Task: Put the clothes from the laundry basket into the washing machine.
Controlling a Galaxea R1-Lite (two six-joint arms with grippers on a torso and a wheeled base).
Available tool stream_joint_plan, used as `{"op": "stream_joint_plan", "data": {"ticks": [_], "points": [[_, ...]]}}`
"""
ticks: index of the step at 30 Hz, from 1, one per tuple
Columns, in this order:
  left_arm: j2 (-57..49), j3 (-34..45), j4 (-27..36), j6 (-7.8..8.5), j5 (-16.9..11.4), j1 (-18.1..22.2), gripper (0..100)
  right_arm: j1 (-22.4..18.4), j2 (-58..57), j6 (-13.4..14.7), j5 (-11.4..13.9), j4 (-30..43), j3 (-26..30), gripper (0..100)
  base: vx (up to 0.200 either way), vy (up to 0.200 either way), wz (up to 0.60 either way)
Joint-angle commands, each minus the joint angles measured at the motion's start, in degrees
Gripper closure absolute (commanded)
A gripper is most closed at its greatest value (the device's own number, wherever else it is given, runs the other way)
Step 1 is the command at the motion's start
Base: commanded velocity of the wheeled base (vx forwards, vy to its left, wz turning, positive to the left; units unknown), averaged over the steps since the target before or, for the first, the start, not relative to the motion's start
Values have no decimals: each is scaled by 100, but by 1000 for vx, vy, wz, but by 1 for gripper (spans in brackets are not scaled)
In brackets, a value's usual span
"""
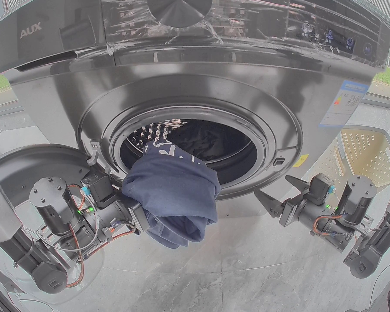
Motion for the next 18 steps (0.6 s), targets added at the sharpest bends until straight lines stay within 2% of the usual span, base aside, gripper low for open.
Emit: {"op": "stream_joint_plan", "data": {"ticks": [1, 6, 7, 9, 11, 13, 16, 18], "points": [[65, -7, -1, -4, 8, -95, 100, 196, -98, -16, 18, 1, 282, 0, 0, 0, 0], [188, -77, -10, 5, 25, -368, 100, 890, -168, -51, 97, -17, 844, 0, 0, 0, 0], [188, -77, -10, 5, 25, -368, 100, 890, -168, -51, 97, -17, 844, 0, 0, 0, 0], [399, -437, 8, -21, 175, -517, 100, 1294, -142, -25, 97, -17, 1029, 0, 0, 0, 0], [716, -763, -1, 67, 439, -561, 100, 1400, -98, -7, 53, -17, 1099, 0, 0, 0, 0], [944, -1035, 8, 234, 658, -570, 100, 1461, -80, -7, 44, -17, 1125, 0, 0, 0, 0], [1278, -1193, -1, 357, 702, -561, 100, 1479, -80, -7, 44, -17, 1134, 0, 0, 0, 0], [1384, -1281, -1, 357, 711, -570, 100, 1479, -89, -7, 44, -17, 1134, 0, 0, 0, 0]]}}
